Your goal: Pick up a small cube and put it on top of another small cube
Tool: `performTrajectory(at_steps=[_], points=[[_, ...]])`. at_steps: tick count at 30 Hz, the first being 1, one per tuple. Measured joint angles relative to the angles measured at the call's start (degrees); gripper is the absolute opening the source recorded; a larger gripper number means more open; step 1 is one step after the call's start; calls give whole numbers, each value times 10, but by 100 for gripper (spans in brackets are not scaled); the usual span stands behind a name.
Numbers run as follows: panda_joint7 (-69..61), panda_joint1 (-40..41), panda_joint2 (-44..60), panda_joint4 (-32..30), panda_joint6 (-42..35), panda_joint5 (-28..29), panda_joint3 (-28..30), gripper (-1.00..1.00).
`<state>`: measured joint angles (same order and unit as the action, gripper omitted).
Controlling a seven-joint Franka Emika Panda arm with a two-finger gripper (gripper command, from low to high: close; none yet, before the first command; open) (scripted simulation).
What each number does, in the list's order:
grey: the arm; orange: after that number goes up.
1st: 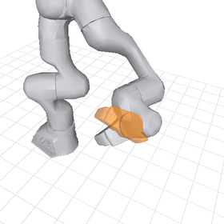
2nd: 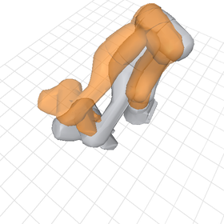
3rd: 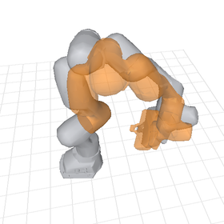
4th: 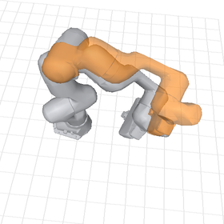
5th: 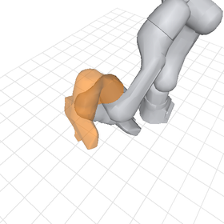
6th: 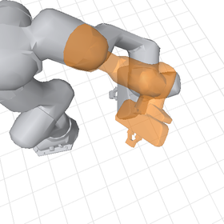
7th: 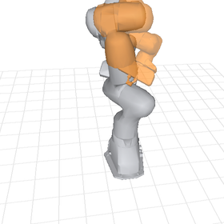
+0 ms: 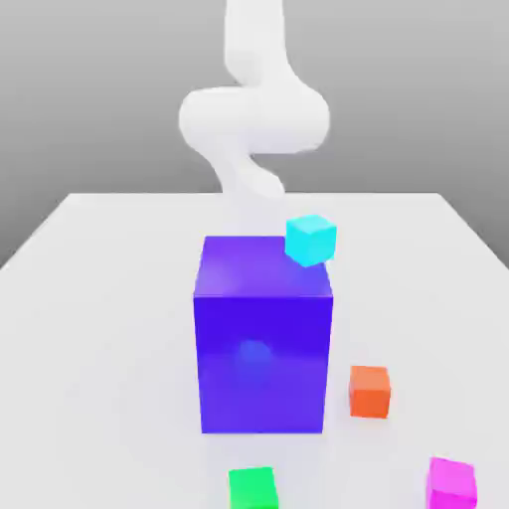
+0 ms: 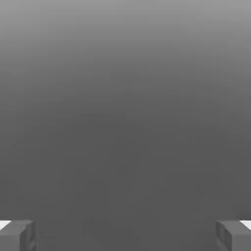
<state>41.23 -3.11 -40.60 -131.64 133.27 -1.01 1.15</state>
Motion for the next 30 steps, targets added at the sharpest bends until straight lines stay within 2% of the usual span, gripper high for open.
performTrajectory(at_steps=[9, 18, 24, 30], points=[[-174, -98, 191, 6, 52, -45, 27, 0], [-332, -161, 378, 11, 105, -73, 13, 0], [-411, -188, 499, 13, 143, -53, -5, 0], [-456, -213, 618, 17, 186, 5, -13, 0]])
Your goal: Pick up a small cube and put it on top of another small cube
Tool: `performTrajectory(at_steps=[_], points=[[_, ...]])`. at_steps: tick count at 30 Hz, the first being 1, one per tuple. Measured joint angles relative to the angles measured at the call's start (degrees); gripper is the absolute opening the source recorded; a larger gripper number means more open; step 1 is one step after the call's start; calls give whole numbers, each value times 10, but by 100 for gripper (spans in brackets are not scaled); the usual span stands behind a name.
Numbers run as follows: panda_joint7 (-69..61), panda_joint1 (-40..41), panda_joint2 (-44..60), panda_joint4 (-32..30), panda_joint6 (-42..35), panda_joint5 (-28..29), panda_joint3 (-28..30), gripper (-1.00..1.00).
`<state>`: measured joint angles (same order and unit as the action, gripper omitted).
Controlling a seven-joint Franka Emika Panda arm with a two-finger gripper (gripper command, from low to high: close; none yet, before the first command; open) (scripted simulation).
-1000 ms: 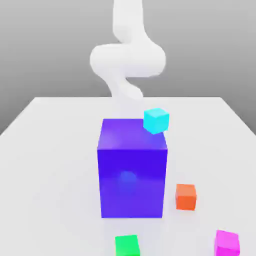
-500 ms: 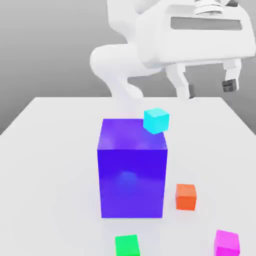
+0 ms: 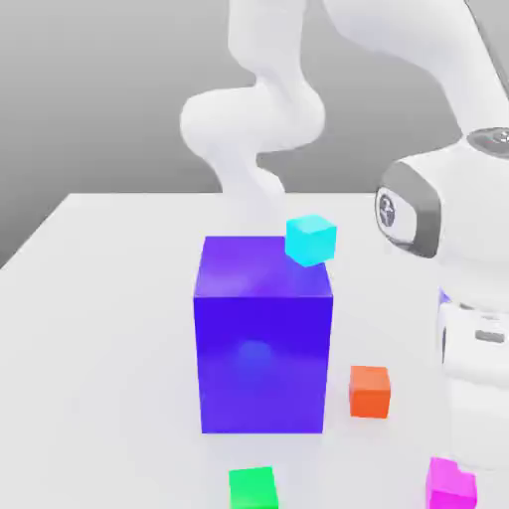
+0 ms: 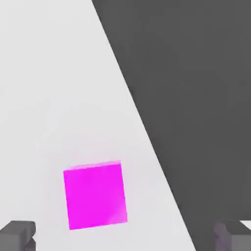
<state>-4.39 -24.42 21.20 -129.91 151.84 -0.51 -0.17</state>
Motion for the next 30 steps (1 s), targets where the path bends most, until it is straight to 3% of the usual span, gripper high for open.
performTrajectory(at_steps=[3, 4, 11, 15, 22, 26, 27, 30], points=[[-3, -3, 62, 12, 44, 7, 1, 0], [-3, -3, 82, 16, 59, 7, 0, -100], [-3, -3, 87, 17, 62, 7, 0, -100], [-4, -2, 17, 1, 8, 7, 0, -100], [-71, 105, -80, -59, -30, -22, 74, -100], [-111, 151, -33, -67, 24, -54, 85, -100], [-115, 155, -21, -67, 35, -59, 82, 100], [-115, 155, -21, -67, 35, -59, 82, 100]])
